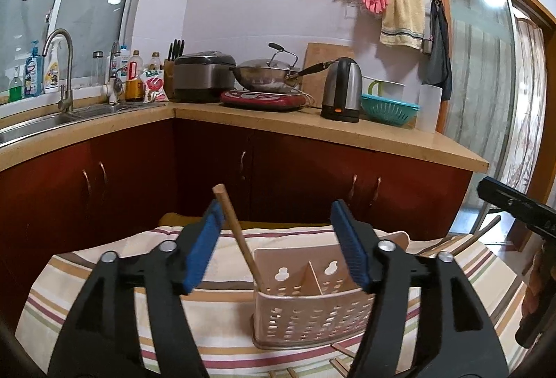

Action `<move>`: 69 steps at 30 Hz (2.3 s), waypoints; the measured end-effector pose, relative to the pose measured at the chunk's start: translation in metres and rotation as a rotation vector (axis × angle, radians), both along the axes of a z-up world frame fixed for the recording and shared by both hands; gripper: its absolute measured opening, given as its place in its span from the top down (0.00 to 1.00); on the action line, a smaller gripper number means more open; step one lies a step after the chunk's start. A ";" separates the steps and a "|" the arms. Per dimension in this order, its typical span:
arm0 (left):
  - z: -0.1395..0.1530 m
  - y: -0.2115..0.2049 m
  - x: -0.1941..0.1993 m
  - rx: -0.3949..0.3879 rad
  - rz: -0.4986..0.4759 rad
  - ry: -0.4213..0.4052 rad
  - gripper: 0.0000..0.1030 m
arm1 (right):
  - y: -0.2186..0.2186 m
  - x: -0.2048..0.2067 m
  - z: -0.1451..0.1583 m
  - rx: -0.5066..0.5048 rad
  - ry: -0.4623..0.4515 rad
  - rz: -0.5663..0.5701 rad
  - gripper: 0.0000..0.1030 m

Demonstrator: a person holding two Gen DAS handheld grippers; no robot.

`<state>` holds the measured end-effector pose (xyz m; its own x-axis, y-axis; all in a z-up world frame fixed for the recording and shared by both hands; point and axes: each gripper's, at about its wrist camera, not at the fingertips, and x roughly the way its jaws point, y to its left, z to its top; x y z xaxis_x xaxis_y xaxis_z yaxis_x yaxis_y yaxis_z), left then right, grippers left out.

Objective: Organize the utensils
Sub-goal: 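Open the left tool to release the chopstick into the caddy, then move the left tool back to the chopsticks and grasp another one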

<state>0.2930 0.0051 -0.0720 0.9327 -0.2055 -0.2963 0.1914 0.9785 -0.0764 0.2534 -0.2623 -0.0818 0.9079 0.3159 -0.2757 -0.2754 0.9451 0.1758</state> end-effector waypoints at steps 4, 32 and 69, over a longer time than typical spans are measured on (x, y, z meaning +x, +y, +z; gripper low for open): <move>0.001 0.007 -0.006 -0.014 0.022 -0.001 0.24 | -0.006 -0.009 0.004 -0.016 -0.015 -0.025 0.45; -0.118 0.031 -0.199 0.060 0.139 0.192 0.22 | -0.011 -0.170 -0.153 -0.090 0.222 0.020 0.55; -0.182 0.005 -0.235 0.156 0.020 0.380 0.92 | 0.002 -0.188 -0.182 -0.144 0.361 0.051 0.92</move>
